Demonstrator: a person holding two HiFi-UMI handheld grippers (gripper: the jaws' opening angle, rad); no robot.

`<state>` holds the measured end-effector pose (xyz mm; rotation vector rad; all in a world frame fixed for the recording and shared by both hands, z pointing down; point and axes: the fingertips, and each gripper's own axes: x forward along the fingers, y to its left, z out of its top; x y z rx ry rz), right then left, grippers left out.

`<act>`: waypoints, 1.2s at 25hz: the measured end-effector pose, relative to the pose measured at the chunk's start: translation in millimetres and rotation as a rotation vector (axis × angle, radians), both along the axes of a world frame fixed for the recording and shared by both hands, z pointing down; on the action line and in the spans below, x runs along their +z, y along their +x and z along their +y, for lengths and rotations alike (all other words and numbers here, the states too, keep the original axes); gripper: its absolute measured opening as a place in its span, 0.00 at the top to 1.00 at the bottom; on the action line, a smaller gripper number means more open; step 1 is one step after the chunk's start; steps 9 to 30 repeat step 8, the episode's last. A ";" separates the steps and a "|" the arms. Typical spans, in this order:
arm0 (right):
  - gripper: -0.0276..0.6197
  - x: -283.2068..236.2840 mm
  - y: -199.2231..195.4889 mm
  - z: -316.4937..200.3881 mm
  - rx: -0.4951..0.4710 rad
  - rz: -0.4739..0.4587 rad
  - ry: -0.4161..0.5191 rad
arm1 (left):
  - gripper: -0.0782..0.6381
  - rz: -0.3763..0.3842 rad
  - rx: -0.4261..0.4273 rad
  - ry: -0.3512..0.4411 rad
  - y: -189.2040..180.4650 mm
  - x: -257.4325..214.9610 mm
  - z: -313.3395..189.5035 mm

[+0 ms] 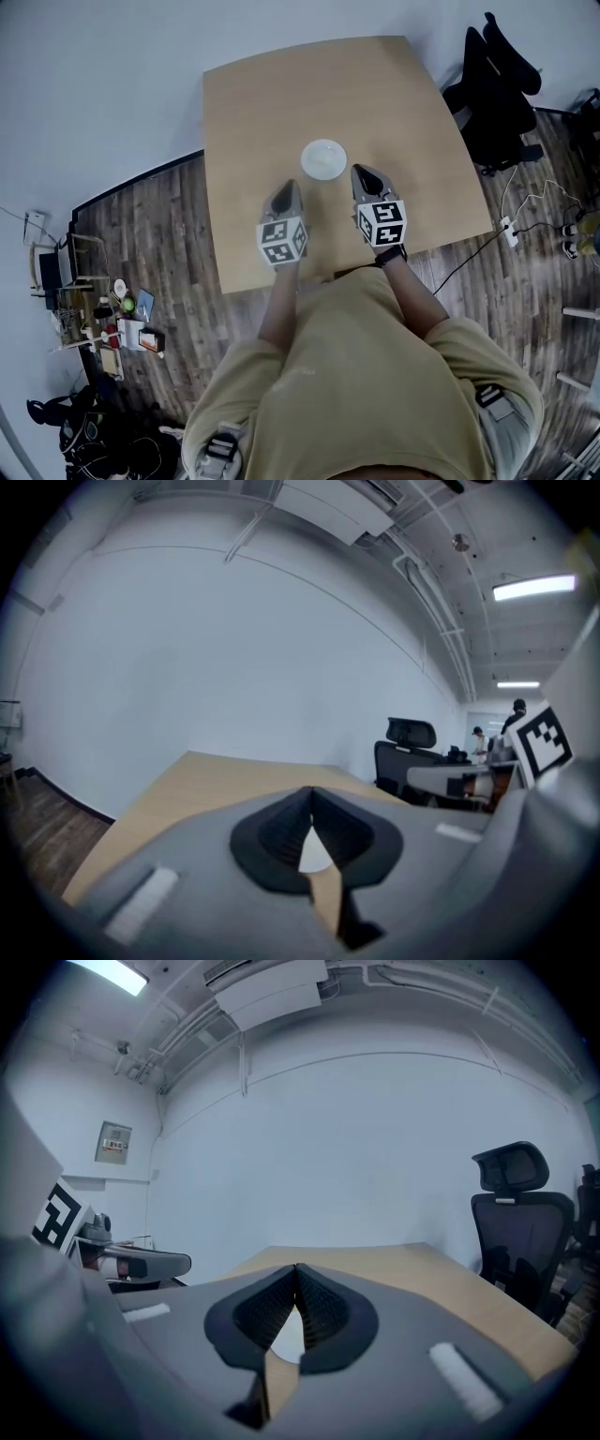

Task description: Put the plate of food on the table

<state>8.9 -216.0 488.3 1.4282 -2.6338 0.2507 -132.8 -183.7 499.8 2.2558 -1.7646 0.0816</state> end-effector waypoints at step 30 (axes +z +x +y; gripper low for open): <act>0.95 9.8 8.0 -4.4 0.008 0.007 -0.013 | 0.88 -0.002 -0.005 -0.006 -0.5 12.3 -10.8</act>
